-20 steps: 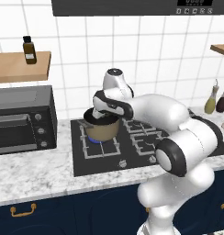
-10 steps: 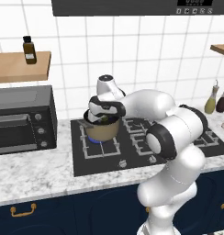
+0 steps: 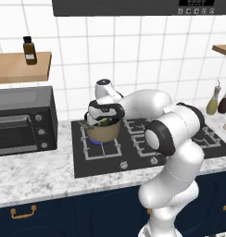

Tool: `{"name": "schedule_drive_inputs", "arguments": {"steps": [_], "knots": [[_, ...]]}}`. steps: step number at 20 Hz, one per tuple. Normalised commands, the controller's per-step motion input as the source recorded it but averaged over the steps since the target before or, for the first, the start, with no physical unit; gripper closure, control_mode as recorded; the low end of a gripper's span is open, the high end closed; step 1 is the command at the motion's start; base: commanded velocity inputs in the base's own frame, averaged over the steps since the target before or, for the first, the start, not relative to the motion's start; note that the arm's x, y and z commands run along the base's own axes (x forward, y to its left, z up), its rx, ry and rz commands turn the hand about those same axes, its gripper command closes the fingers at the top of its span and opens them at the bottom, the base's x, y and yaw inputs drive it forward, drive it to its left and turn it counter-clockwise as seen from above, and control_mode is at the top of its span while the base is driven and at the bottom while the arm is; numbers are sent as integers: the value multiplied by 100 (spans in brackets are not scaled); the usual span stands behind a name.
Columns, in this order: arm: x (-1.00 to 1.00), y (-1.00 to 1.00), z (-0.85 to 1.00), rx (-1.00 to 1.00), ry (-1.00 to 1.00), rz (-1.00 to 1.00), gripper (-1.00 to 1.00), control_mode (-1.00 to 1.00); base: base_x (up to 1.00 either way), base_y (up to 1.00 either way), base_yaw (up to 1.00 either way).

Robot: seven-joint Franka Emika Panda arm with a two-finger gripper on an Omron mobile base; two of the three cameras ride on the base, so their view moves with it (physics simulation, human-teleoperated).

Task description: Put the avocado and garlic in the pot. Retrieve the spatula and lightly stir the vegetables in the pot.

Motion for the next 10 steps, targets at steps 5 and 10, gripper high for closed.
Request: {"name": "schedule_drive_inputs", "arguments": {"steps": [5, 10], "knots": [[-6, 0, 32, 5, 0, 0, -100, -100, 0, 0, 0], [-8, -1, 36, 2, -1, -1, -100, -100, 0, 0, 0]]}}
